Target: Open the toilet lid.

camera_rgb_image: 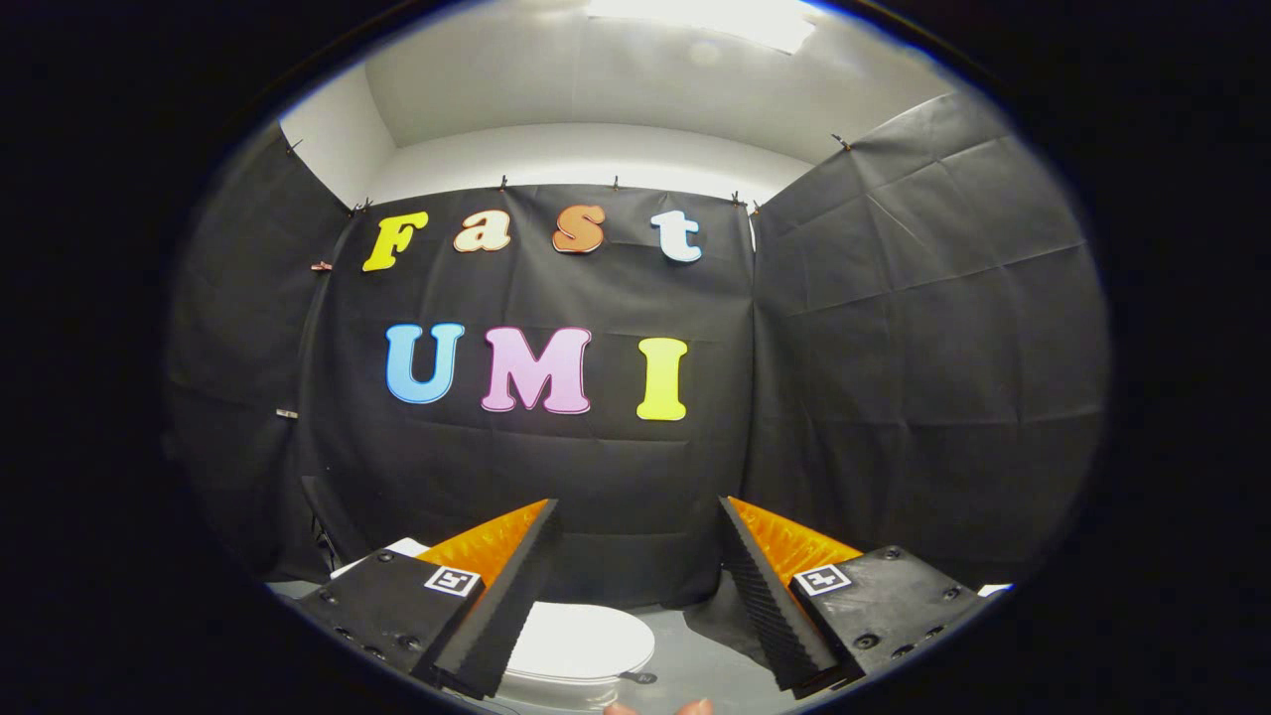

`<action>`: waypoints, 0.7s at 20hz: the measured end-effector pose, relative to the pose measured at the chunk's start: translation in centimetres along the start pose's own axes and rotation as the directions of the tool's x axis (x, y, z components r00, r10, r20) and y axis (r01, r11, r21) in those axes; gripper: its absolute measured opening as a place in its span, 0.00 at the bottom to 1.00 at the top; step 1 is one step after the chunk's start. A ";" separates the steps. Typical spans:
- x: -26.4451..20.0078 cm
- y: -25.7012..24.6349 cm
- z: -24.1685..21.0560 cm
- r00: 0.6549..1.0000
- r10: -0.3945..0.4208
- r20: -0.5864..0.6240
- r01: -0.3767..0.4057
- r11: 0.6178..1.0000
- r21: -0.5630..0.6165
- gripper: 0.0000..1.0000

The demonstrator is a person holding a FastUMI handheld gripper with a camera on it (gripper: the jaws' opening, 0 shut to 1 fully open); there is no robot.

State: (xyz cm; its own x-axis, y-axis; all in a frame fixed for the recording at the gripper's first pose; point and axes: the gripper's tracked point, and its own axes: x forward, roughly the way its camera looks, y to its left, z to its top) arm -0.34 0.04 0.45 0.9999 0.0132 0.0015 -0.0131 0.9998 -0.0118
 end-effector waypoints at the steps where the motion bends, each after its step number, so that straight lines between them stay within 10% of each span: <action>1: 0.1 -0.1 -0.1 1.000 -0.001 -0.001 0.001 1.000 -0.001 0.99; 14: 3.8 1.7 -6.8 0.998 0.056 0.011 -0.055 0.997 -0.062 0.99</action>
State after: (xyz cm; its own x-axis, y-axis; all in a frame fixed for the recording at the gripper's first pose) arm 3.47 1.67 -6.42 0.9975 0.0694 0.0123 -0.0683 0.9949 -0.0736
